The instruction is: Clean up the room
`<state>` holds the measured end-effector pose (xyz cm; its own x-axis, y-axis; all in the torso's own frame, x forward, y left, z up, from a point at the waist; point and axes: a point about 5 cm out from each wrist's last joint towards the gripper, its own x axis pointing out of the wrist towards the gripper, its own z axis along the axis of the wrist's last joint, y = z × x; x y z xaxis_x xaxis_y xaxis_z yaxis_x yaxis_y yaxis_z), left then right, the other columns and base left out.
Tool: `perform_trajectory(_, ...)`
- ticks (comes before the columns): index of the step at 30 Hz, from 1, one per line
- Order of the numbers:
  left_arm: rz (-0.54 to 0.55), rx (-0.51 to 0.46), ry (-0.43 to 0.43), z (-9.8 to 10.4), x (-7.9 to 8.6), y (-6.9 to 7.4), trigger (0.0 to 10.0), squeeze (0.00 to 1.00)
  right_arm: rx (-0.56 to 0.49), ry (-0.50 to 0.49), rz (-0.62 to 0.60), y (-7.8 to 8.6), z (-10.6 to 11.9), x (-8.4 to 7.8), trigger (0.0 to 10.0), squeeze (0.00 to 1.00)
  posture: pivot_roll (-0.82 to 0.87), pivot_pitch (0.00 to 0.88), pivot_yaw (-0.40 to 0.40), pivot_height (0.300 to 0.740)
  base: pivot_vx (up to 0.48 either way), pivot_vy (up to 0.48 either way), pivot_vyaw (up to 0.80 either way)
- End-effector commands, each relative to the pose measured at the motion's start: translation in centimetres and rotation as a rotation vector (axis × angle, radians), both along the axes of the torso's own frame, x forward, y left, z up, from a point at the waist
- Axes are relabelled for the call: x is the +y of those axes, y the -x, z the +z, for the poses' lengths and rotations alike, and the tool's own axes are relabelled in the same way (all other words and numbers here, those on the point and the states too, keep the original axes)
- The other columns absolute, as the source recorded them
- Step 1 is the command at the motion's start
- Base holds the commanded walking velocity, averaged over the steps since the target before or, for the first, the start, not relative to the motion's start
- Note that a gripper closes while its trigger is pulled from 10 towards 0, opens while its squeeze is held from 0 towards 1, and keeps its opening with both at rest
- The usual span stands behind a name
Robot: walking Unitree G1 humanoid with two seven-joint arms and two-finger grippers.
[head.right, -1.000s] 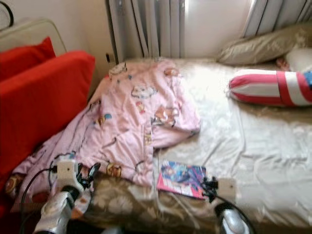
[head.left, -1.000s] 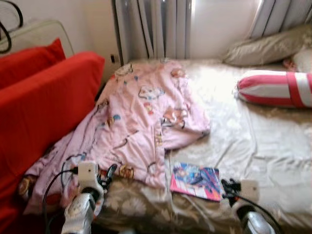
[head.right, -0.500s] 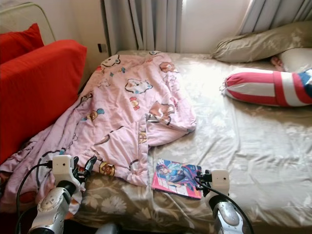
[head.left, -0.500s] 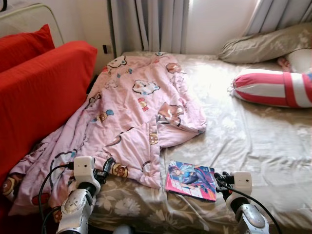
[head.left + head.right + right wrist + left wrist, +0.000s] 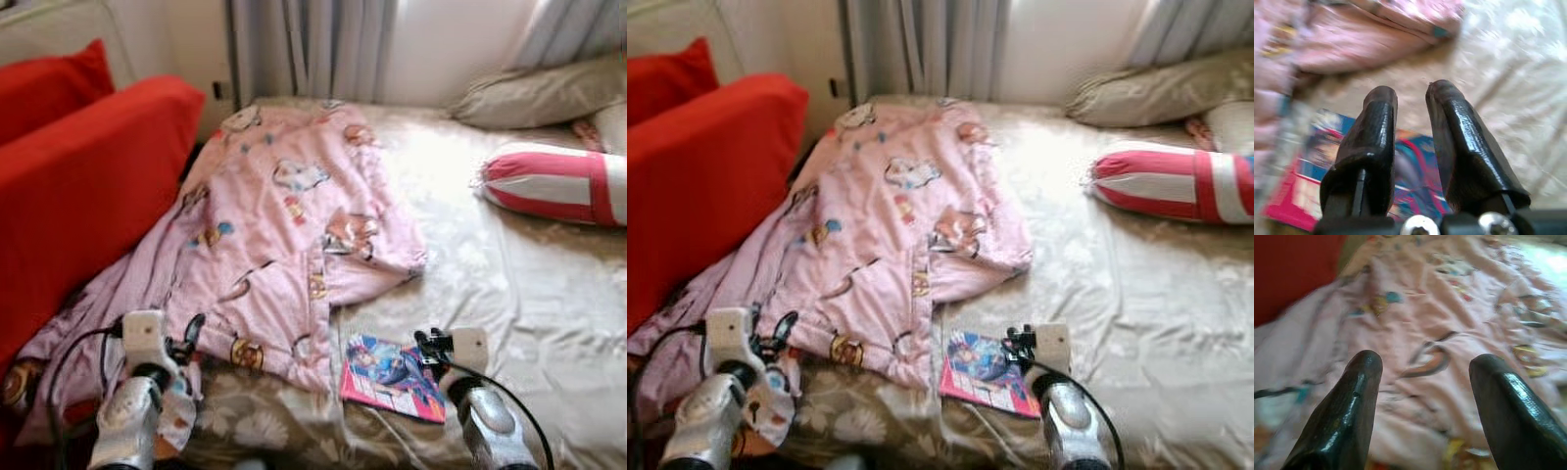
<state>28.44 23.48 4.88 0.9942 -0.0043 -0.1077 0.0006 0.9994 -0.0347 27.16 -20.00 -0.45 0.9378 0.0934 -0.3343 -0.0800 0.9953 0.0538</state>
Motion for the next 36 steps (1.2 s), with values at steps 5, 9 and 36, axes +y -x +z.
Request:
perform_trajectory(5, -0.016, 0.022, 0.008, -0.4, -0.4, 0.2, 10.0, 0.0, 0.03, 0.039, 0.015, -0.1, -0.1, -0.2, 10.0, 0.0, 0.12, 0.101, -0.033, 0.646, 0.0, 0.0, 0.0)
perform_trajectory(9, -0.011, 0.024, 0.013, -0.5, -0.5, 0.5, 10.0, 0.0, 0.099, 0.201, 0.125, 0.3, -0.8, 0.1, 10.0, 0.0, 0.13, 0.113, -0.042, 0.646, 0.0, 0.0, 0.0)
perform_trajectory(36, 0.044, 0.074, 0.015, -1.5, 0.3, 4.0, 10.0, 0.0, 0.244, 0.565, 0.274, 1.4, -2.8, 0.9, 10.0, 0.0, 0.17, 0.21, -0.048, 0.646, 0.0, 0.0, 0.0)
